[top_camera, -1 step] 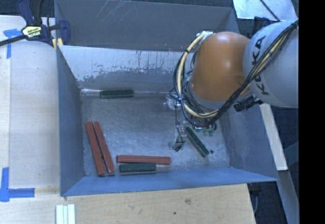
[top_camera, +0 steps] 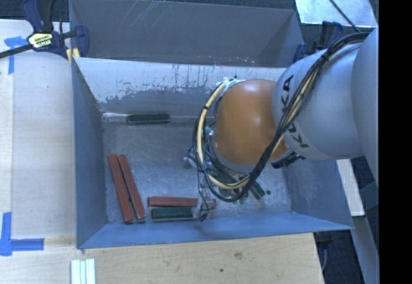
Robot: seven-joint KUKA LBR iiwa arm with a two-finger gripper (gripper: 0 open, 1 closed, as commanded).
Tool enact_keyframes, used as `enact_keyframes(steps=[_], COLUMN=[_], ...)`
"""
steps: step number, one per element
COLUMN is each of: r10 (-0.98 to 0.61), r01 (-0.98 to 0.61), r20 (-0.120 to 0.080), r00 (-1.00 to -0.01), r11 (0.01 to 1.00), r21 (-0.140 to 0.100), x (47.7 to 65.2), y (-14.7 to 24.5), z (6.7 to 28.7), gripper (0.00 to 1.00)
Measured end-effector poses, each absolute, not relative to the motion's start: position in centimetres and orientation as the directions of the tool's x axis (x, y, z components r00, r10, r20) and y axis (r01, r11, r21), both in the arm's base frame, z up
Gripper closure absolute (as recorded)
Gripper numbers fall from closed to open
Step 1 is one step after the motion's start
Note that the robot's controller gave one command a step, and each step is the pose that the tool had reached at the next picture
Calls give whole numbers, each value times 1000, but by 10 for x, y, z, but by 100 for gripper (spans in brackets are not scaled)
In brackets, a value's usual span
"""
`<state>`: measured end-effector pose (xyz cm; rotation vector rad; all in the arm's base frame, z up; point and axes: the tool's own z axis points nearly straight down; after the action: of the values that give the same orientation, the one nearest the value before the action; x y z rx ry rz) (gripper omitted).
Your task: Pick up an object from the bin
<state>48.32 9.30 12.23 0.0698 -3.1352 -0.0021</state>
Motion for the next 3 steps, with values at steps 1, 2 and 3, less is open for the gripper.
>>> enact_keyframes(steps=[1, 2, 3], r10=[-124, -124, -460], r01=[-124, -124, -460], r20=[-4, 0, -7], r00=[-992, -992, -888], r11=[992, 992, 888], r21=[0, 1, 4], x=[484, 483, 491], y=[109, 109, 107], z=[74, 77, 75], gripper=[0, 100, 100])
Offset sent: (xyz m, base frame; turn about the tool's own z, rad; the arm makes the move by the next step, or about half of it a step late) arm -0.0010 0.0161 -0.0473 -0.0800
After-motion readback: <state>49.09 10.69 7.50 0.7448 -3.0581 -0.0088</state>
